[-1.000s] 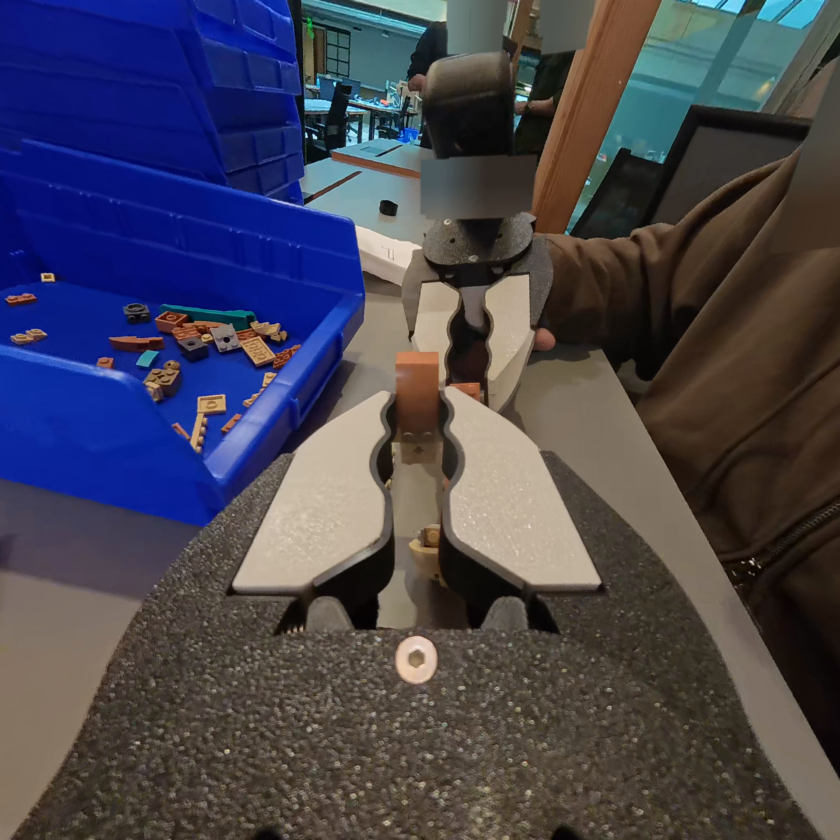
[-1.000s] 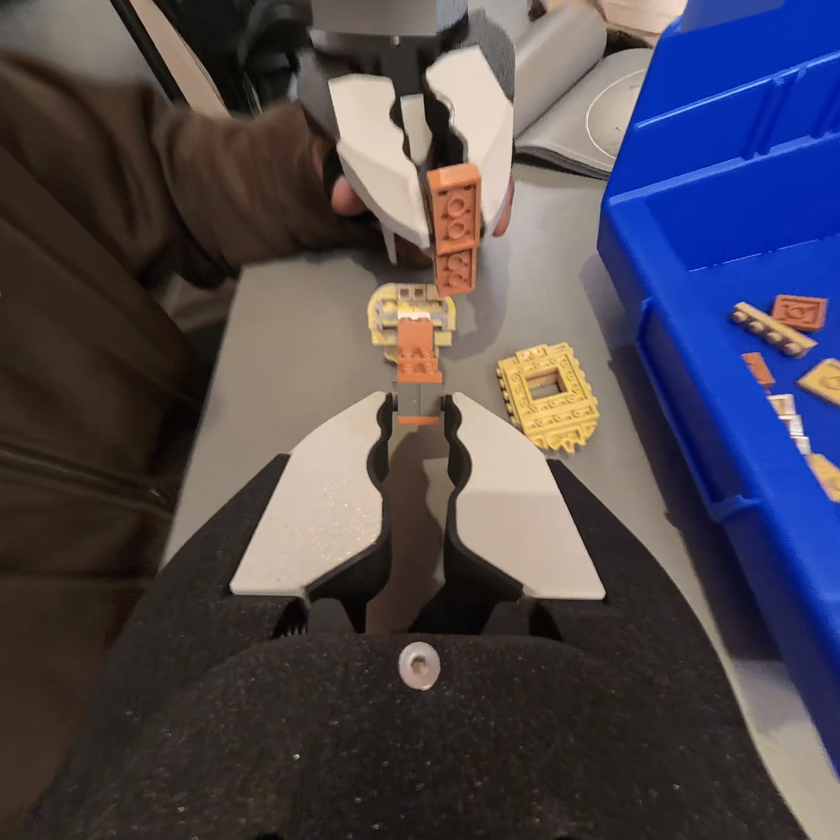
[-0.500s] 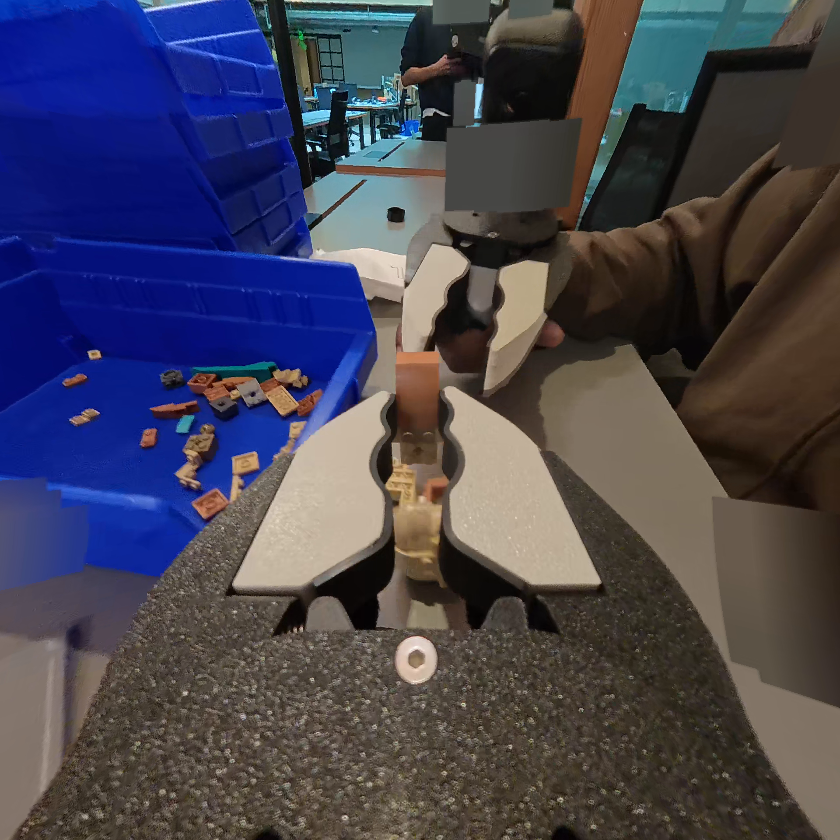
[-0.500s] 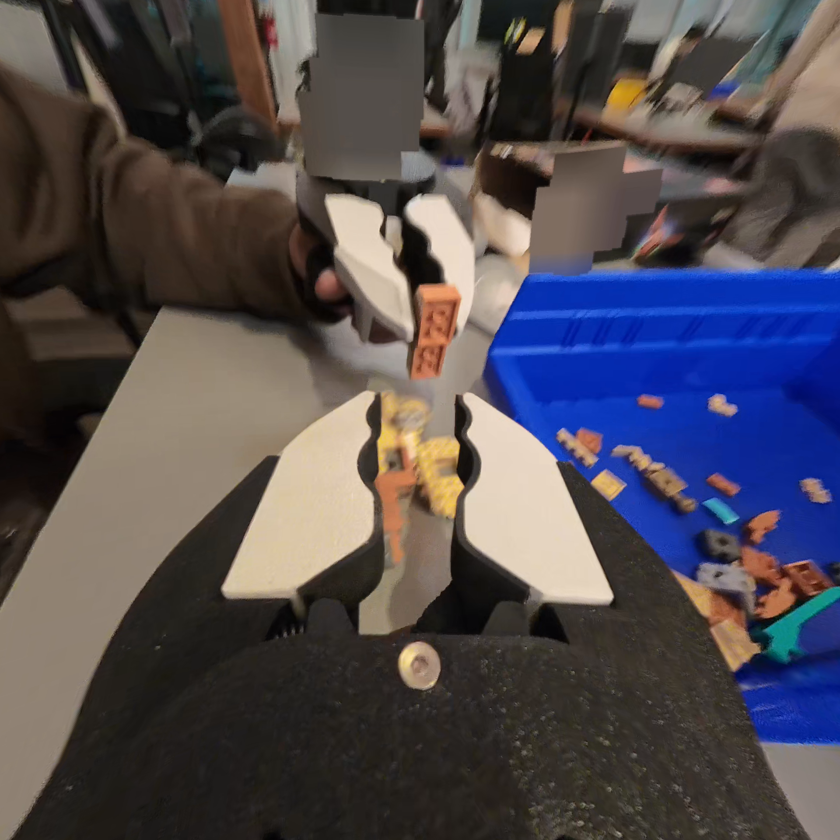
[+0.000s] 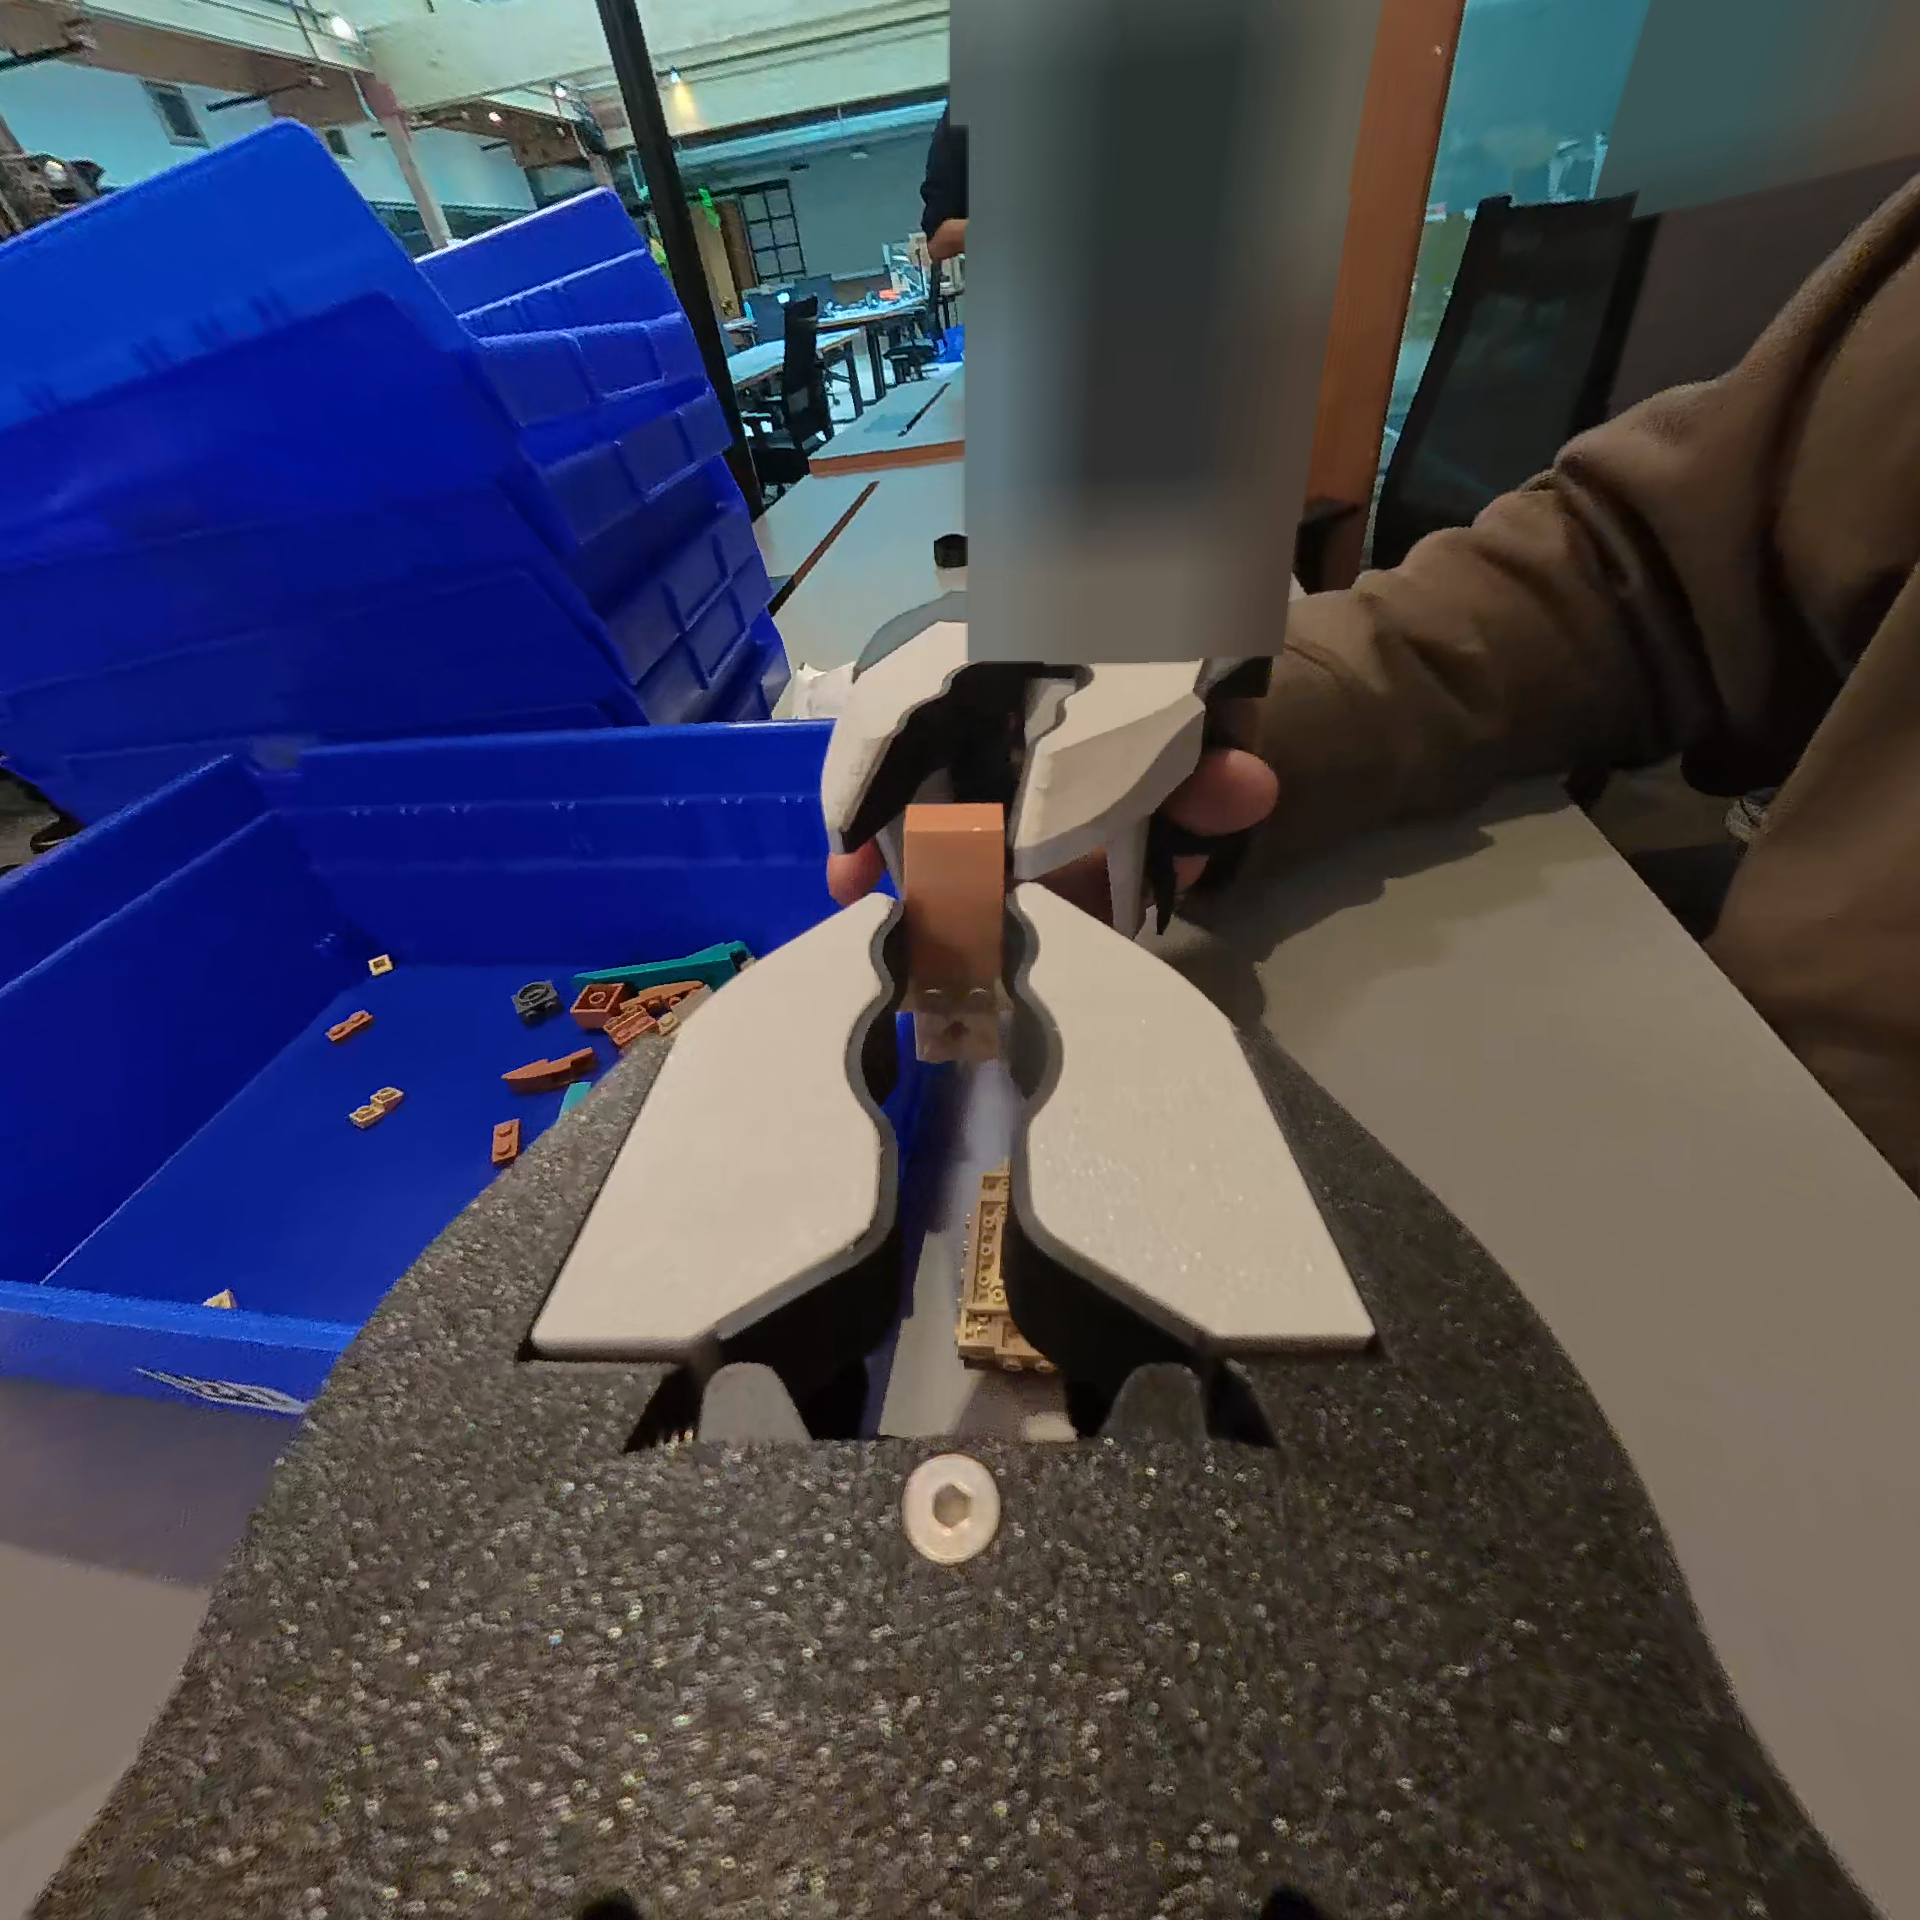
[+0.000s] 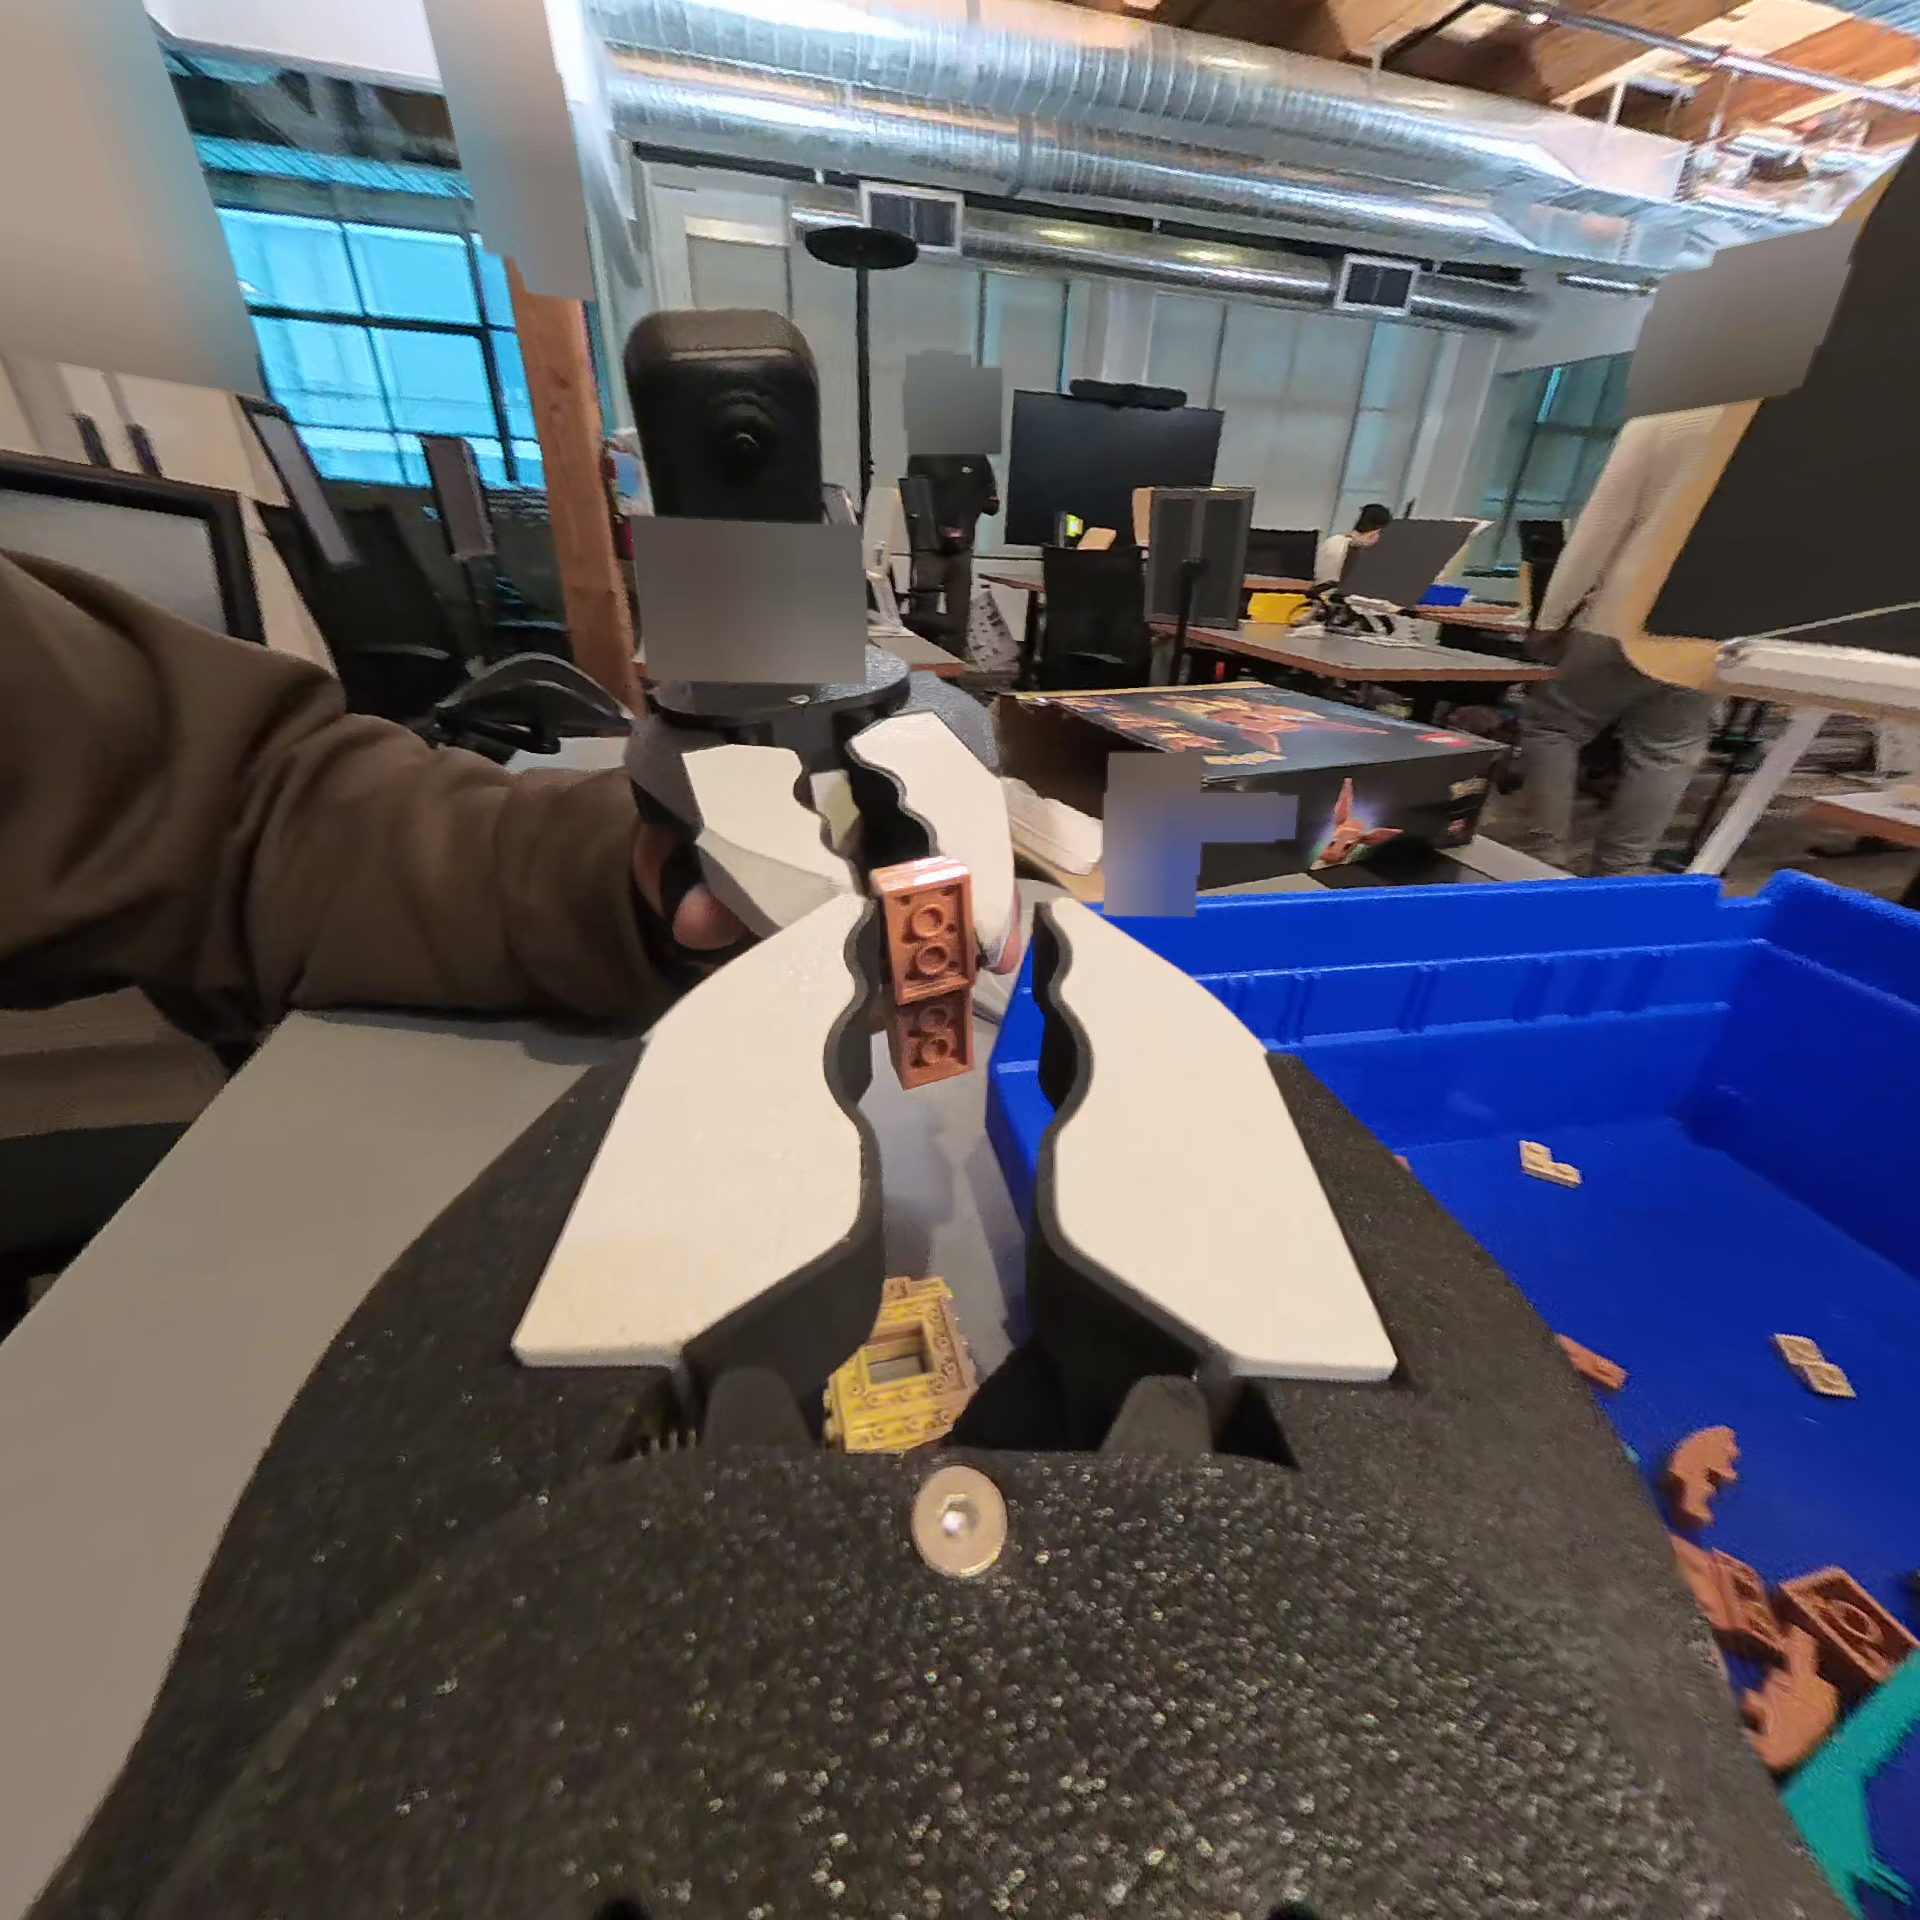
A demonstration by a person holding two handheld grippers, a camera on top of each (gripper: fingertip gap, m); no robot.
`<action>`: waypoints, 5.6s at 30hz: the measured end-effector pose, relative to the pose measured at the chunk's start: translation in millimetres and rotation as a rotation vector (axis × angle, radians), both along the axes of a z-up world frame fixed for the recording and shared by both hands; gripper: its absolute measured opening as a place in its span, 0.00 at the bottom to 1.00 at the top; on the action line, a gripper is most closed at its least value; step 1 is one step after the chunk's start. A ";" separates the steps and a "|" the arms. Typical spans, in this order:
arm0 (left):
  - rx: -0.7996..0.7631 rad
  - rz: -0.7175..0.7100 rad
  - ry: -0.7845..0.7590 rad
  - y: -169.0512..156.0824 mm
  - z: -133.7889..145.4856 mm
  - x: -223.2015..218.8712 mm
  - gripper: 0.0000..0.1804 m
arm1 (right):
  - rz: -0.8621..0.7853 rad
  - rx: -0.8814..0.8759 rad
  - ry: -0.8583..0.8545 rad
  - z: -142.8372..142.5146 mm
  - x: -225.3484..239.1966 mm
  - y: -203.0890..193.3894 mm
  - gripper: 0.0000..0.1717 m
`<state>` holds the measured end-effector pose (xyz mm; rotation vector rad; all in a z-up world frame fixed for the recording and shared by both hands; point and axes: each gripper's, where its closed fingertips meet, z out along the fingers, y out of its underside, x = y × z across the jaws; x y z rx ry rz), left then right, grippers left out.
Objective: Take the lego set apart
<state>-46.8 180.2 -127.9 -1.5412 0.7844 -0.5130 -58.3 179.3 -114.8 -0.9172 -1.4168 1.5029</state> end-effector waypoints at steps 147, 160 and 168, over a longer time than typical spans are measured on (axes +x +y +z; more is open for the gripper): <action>-0.012 -0.020 -0.264 -16.8 6.8 10.2 0.15 | 0.207 -0.253 -0.053 2.1 15.8 -14.4 0.15; -0.075 -0.093 -0.269 -21.1 -1.5 21.2 0.14 | 0.213 -0.208 -0.049 3.9 20.1 -22.7 0.09; -0.250 -0.244 -0.453 -27.9 -2.6 23.5 0.14 | 0.234 -0.157 -0.070 -0.4 23.6 -26.2 0.09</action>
